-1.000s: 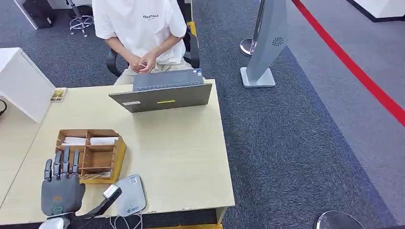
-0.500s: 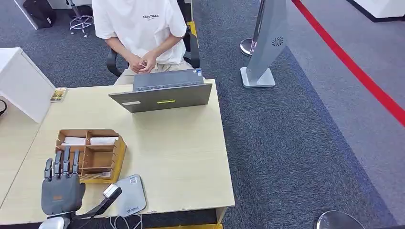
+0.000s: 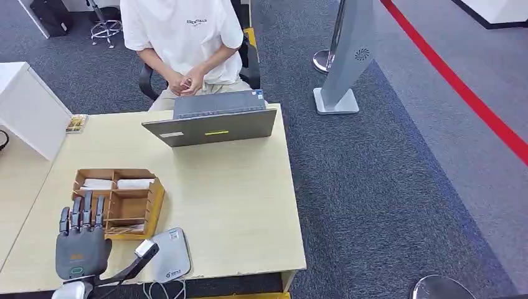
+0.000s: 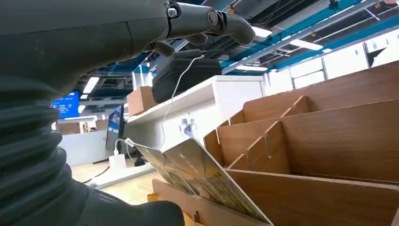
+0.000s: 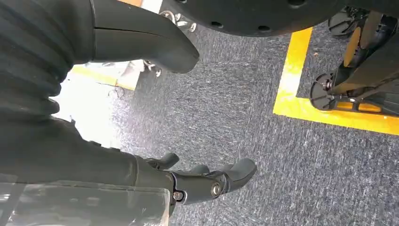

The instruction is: Pass the card to the sensor for recognition and then transmit it.

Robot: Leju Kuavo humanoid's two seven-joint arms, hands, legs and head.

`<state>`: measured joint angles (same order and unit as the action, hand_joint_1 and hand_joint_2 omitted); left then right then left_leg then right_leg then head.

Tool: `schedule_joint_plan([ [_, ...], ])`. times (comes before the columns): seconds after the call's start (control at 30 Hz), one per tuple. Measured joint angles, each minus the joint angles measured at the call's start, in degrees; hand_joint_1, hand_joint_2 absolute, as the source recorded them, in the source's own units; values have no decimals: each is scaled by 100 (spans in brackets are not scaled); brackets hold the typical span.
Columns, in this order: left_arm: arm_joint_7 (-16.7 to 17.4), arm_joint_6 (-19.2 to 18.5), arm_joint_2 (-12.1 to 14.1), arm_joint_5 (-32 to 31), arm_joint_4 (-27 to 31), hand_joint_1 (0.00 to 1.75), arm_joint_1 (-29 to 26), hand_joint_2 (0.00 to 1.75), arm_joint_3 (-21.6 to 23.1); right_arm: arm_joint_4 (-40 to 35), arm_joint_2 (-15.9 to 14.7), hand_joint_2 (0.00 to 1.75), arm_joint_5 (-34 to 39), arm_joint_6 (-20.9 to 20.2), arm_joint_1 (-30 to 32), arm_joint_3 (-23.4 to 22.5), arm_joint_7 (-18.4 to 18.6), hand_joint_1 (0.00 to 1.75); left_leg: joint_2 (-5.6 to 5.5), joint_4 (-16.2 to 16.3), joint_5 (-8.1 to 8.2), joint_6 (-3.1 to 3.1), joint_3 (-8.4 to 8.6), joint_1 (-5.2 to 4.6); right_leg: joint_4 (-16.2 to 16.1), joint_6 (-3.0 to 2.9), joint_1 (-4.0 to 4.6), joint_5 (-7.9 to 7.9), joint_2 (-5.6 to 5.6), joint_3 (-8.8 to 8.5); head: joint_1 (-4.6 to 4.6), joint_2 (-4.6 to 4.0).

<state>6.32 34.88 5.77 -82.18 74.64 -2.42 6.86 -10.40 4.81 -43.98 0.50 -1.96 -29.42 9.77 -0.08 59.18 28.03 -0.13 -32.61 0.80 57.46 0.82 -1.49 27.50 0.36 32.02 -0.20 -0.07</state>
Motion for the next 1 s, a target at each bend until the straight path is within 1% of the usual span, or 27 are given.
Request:
schedule_joint_plan([
  [1.0,-70,-37,-22,-85,-276,0,267,175,0,0,0,175,-101,-31,-7,-9,-9,0,0,0,-3,-1,1,0,0,-2,0,-2,0,0,0,2],
])
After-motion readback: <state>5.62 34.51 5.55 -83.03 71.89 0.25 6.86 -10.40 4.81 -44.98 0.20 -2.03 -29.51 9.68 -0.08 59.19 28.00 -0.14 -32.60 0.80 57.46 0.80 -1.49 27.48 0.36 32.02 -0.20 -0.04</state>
